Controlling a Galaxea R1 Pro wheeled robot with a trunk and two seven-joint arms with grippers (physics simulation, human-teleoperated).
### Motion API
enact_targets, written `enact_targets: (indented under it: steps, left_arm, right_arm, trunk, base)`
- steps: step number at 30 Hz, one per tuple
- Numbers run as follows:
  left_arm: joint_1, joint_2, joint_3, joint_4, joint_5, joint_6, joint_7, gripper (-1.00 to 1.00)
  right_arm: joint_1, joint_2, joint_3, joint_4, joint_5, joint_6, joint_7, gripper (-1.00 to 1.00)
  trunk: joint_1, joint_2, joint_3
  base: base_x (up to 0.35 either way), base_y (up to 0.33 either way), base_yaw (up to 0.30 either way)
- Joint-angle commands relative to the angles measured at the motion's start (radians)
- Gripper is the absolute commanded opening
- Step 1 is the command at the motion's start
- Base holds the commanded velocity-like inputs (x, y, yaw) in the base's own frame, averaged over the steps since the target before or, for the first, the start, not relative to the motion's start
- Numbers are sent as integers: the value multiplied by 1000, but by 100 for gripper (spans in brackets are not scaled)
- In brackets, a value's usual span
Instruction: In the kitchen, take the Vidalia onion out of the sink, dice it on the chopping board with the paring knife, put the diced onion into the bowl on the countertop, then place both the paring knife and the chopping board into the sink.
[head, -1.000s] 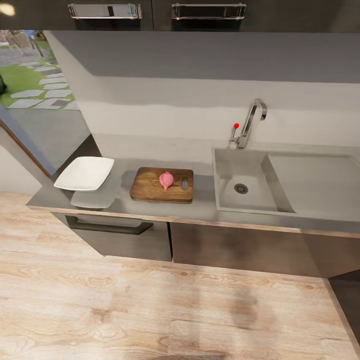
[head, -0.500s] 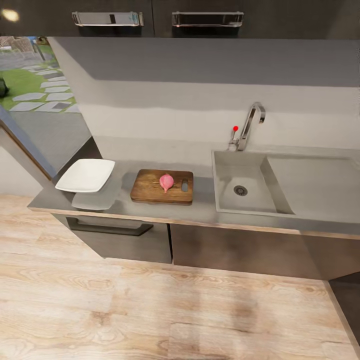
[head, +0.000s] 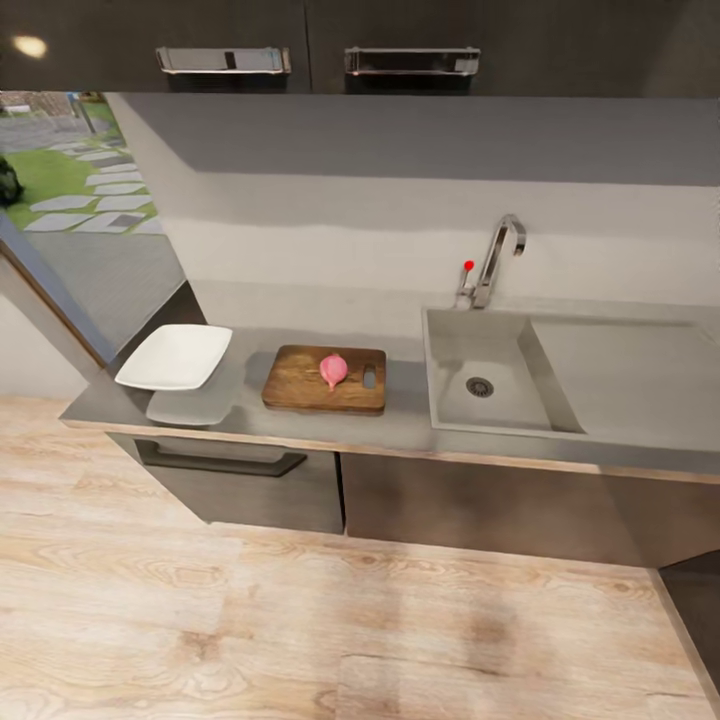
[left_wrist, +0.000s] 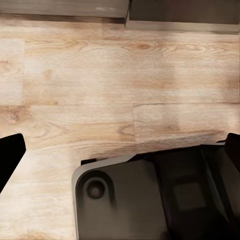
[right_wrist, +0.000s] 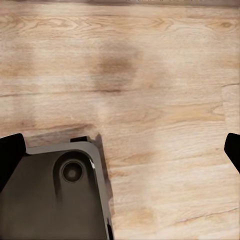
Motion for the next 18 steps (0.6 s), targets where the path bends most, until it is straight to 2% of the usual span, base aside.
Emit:
enact_targets:
  steps: [1, 12, 18]
  left_arm:
    - [0, 1, -1, -1, 7, -1, -5, 100]
    - [0, -7, 0, 0, 7, 1, -5, 100]
    - [1, -12, 0, 1, 7, 1, -5, 100]
  right_arm:
    - [0, 1, -3, 1, 9, -1, -3, 100]
    - [0, 1, -3, 6, 9, -2, -3, 100]
    - [0, 1, -3, 6, 9, -14, -3, 100]
  trunk:
    - [1, -2, 0]
    - [1, -2, 18]
    - [1, -2, 27]
  base:
    - [0, 0, 0]
    - [0, -1, 0]
    - [52, -72, -26]
